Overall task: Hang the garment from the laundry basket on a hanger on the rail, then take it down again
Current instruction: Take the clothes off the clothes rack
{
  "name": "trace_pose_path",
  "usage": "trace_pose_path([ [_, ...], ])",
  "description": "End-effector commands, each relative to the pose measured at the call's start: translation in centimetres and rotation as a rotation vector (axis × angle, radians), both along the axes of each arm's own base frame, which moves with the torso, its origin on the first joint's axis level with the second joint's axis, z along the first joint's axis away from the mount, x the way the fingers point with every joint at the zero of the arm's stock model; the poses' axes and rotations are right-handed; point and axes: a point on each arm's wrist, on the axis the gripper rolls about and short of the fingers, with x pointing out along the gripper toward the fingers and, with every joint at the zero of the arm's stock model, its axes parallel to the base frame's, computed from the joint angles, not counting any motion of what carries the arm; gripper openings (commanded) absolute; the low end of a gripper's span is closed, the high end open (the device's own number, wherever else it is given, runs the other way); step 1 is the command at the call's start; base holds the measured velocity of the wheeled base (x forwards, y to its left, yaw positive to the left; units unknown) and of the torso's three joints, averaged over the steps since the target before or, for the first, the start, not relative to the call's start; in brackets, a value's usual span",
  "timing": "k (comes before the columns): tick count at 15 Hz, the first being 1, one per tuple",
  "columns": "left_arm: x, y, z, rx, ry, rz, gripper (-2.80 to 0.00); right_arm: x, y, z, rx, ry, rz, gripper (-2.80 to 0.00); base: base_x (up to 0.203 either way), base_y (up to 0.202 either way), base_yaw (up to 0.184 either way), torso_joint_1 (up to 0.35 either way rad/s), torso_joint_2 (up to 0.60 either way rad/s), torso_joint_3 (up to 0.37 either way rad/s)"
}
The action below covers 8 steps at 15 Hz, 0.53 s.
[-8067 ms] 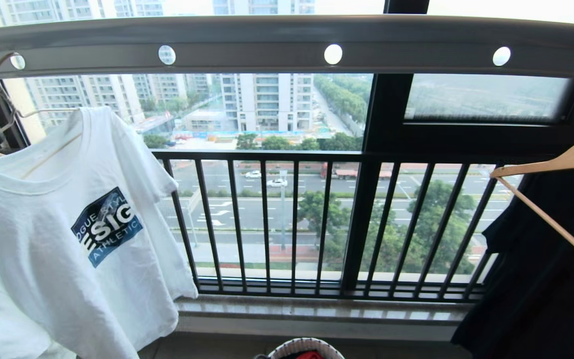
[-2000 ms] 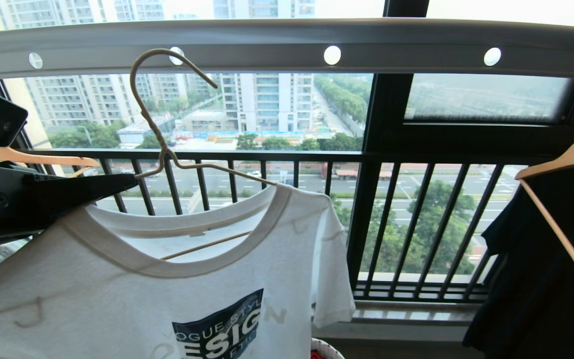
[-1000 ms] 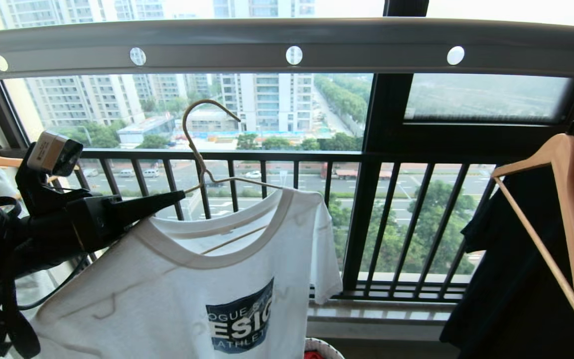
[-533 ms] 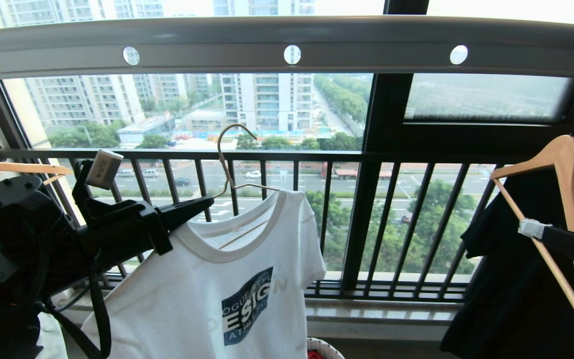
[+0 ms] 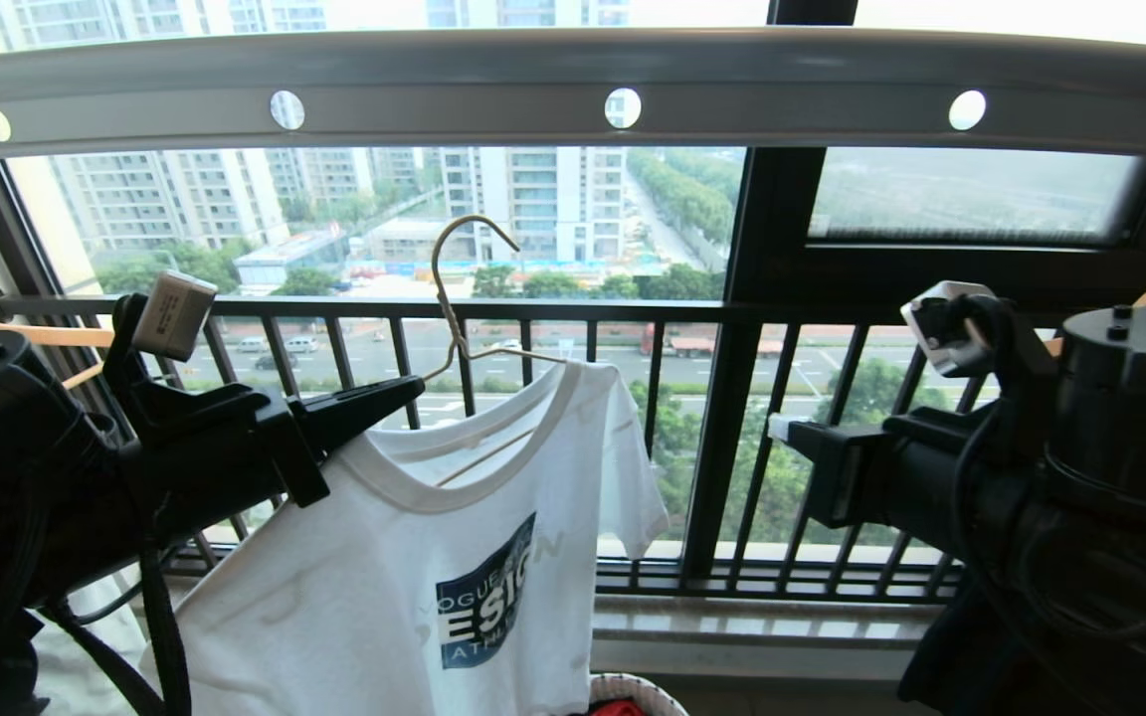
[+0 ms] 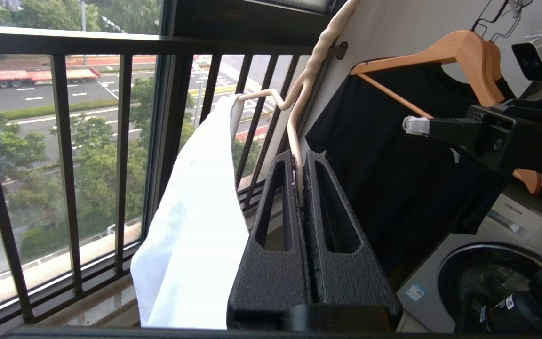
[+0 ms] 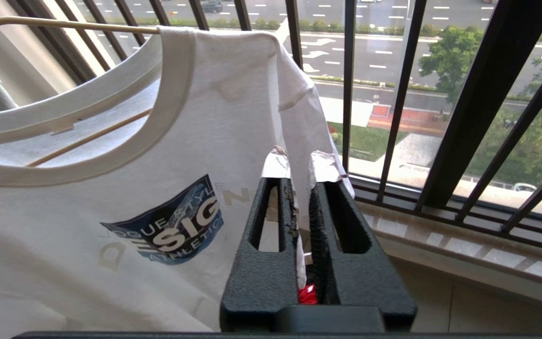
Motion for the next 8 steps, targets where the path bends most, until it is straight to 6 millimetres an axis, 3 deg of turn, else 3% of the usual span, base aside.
trace_pose_path([
  [1,-0.7,-0.1,0.7,-0.011,-0.030,-0.009,-2.80,2.7,6.1,-1.7,-0.059,0.028,0.011,0.00,0.000,0.000,0.000,0.000,0.00,0.000],
  [4,-0.7,-0.8,0.4,-0.011,-0.015,-0.035,-2.80,4.0,8.9,-3.0,-0.111,0.037,-0.040,0.00,0.000,0.000,0.000,0.000,0.00,0.000],
  [8,-0.8,-2.5,0.1,-0.026,0.008,-0.009,-2.80,4.9,11.6,-2.9,-0.114,-0.009,-0.126,0.00,0.000,0.000,0.000,0.000,0.00,0.000],
])
